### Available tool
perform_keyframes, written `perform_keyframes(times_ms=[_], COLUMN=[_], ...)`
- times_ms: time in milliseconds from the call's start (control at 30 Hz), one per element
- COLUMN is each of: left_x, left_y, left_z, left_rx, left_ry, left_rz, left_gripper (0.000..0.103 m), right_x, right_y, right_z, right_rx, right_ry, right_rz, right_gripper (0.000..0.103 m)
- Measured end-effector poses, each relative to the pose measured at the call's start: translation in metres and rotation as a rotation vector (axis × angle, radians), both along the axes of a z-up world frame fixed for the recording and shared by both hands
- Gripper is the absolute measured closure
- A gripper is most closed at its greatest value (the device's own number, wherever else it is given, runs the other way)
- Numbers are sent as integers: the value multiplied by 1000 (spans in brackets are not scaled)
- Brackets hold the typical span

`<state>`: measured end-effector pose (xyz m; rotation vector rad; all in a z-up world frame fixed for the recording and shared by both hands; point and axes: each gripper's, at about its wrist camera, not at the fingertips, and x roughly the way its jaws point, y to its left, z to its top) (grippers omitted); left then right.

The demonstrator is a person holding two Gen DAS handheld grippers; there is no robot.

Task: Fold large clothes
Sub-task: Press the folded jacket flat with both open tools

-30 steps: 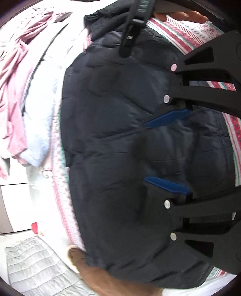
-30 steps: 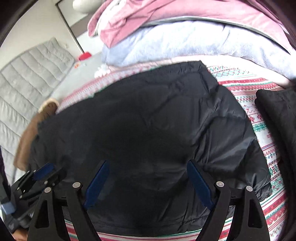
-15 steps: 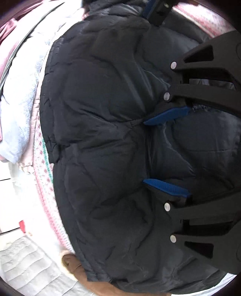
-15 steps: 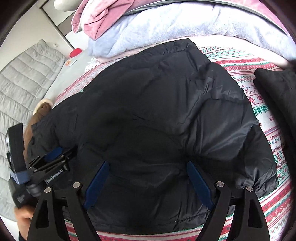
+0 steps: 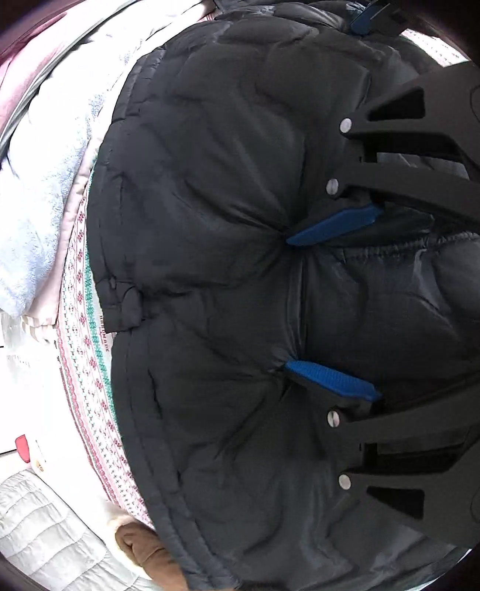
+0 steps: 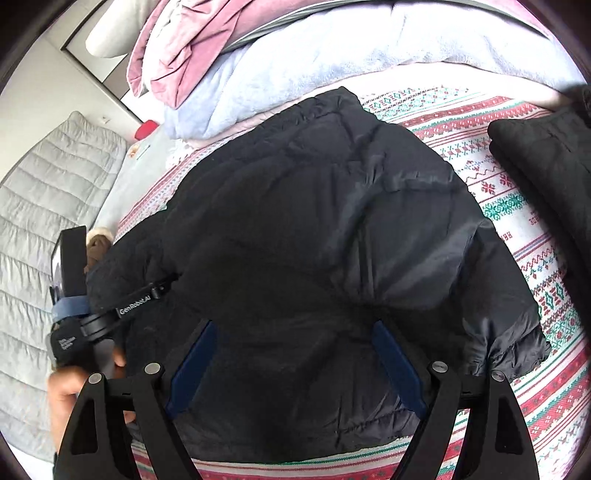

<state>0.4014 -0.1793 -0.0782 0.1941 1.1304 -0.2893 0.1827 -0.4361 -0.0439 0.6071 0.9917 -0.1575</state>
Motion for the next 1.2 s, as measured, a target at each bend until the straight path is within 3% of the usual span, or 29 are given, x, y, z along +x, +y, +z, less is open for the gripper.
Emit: perform_keyframes(times_ms=[233,367,467,600,767,867,1000,1200], left_x=[12,6,-11,-65,-103,-108,-113,-120], left_y=[-1,10,25,40,47,43,38,60], left_z=[1,10,29,48,20,0,4,30], left_rx=[-5,-53,-76,-67,4,53,62,-23], left_ry=[34,28,0,-65,-45,-112,-121,-142], left_rz=[3,14,28,-61,-123,-149,-153,-130], left_gripper=[37,37,37,37,37,35,35,35], right_x=[2,-3,-4,-3,2,5,-3,-44], right_y=[1,-1,-4,-7,-3,0,1,-6], right_z=[0,-3,-6,-5,-8,-14,-8,12], right_rx=[4,15,25,29,14,2,-2,104], right_ry=[9,11,16,20,31,42,16,-64], right_rz=[-2,-16,-20,-24,-23,-17,-40,-24], right_gripper=[16,16,16,16,16,15,15,16])
